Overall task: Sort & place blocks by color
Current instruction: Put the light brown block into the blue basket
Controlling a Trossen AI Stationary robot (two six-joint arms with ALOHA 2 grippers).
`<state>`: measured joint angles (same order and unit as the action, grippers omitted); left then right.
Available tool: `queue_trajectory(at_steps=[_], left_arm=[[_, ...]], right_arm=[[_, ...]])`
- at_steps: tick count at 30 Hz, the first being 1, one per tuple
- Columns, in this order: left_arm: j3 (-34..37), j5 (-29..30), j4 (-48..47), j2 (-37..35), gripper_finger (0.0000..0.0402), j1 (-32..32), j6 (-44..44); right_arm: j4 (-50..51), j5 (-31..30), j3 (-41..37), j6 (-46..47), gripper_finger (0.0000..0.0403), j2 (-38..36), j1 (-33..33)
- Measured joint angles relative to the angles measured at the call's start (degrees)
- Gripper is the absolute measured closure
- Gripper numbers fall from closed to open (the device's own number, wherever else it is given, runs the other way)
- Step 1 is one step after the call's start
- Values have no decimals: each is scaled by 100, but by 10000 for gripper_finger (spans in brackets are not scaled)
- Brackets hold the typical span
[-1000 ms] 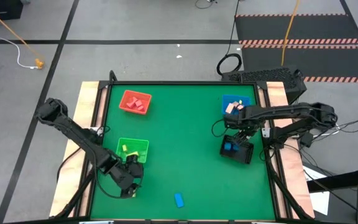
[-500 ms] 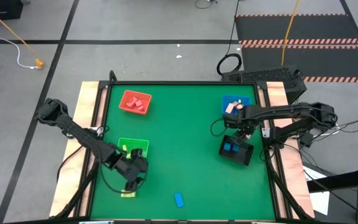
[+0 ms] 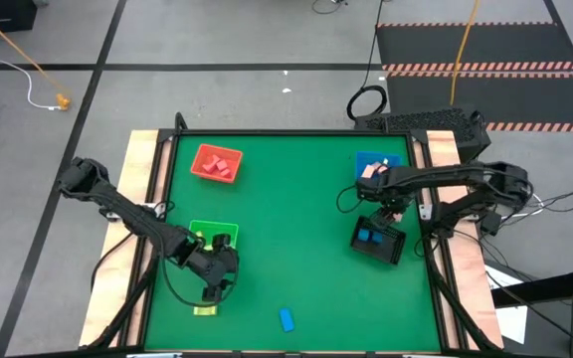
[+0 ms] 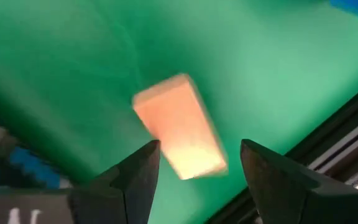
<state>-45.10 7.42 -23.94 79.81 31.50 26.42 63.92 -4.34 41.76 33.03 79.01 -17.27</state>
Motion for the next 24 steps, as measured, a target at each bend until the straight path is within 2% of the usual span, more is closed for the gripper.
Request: queue_trajectory(at_steps=[7,11,14,19,24], left_arm=[[0,7,-14,-2,147,-132,-95],[0,7,-31,0,147,-150,-217],[0,7,-33,-2,147,-150,-217],[0,4,-26,0,147,-165,-219],[0,7,6,-1,147,-219,-216]], right_arm=[[-129,15,-51,-644,188,794,-186],[-342,295,-53,-1067,192,981,-228],[-380,391,-55,-1100,213,978,-239],[-228,469,-57,-1057,288,950,-233],[79,596,-87,-1056,295,964,-228]])
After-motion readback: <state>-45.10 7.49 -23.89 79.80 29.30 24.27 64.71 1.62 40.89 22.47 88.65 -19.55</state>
